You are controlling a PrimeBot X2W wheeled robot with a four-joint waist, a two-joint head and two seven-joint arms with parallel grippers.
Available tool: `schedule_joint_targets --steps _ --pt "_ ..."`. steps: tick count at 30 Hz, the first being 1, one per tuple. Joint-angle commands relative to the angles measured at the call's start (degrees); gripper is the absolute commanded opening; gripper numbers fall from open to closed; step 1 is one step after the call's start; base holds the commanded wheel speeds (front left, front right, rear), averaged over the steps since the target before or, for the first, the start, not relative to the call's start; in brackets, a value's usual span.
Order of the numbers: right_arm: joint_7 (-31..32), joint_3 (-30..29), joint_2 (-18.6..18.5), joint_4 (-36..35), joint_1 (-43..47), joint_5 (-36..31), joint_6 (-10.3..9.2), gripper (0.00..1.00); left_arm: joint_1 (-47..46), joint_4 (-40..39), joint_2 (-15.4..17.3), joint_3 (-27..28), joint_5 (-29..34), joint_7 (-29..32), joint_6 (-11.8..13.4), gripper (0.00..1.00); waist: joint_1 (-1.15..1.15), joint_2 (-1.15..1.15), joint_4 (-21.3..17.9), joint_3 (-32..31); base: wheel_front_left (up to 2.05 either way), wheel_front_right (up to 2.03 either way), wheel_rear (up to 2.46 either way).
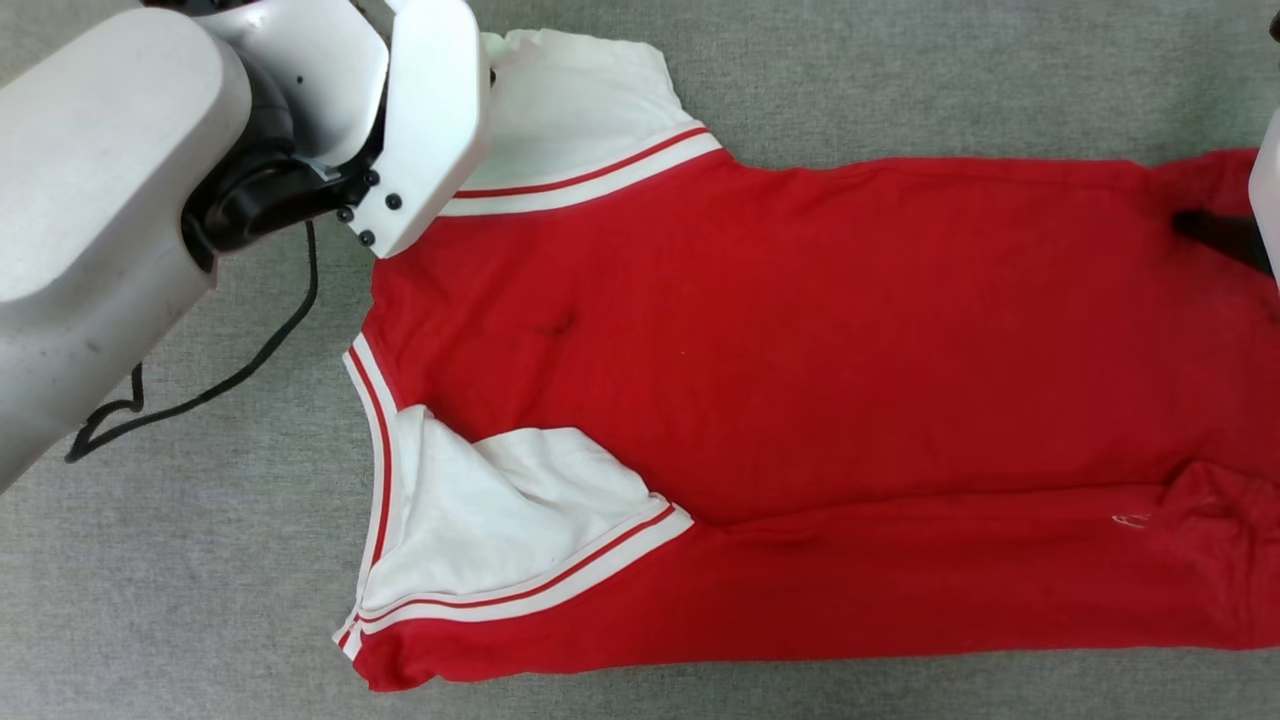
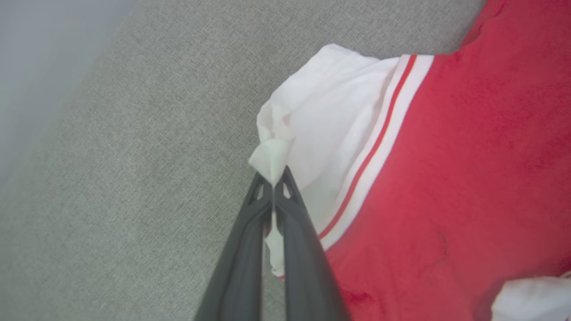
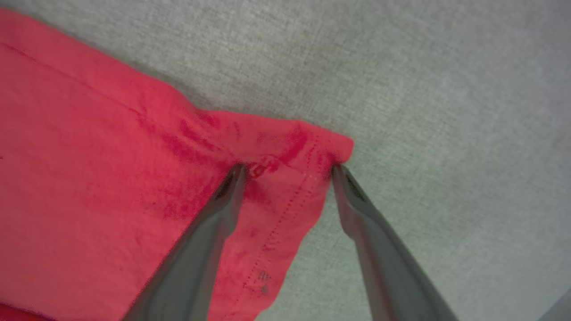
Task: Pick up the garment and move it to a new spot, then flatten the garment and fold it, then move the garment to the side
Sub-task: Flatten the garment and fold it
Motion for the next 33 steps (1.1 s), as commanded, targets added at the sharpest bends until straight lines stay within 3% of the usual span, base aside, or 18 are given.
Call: schedule_joint_targets --steps 1,5,7,20,26,33 --pt "-0.01 0.62 0.43 0.66 -0.10 0.00 -0.05 1.00 -0.72 -0.14 0.11 -0.29 -0.02 -0.34 -0.03 0.00 -0.01 0.00 0.57 0.84 0.00 0.00 0.00" --pt "-1.90 3.67 2.65 3.07 3.00 0.69 -0.05 1.00 -1.43 0.31 0.43 -1.19 -0.52 -1.61 -0.04 0.00 -0.01 0.00 0.70 1.48 0.00 0.00 0.00" --pt "-3.30 4.54 3.55 3.38 3.76 1.81 -0.04 0.00 -1.46 0.76 0.63 -1.72 -0.64 -2.28 -0.04 0.00 -0.01 0.00 0.56 1.23 0.00 0.00 0.00" --pt "-17.49 7.97 -1.71 1.68 2.15 3.84 -0.05 0.00 3.86 1.25 3.53 -4.10 -2.20 -8.74 -0.04 0.00 -0.01 0.00 -0.79 -8.27 0.00 0.00 0.00" --pt "-23.22 10.64 -4.43 -0.43 6.35 6.04 -0.05 0.00 9.28 -2.18 6.18 -4.90 -3.00 -10.54 0.07 0.00 -0.01 0.00 -1.02 -13.25 0.00 0.00 0.00" --pt "-28.89 12.94 -6.43 -1.87 13.15 7.56 -0.05 0.00 18.70 -9.70 10.89 -5.88 -4.15 -10.20 2.59 0.00 -0.01 0.00 -1.74 -17.81 0.00 0.00 0.00"
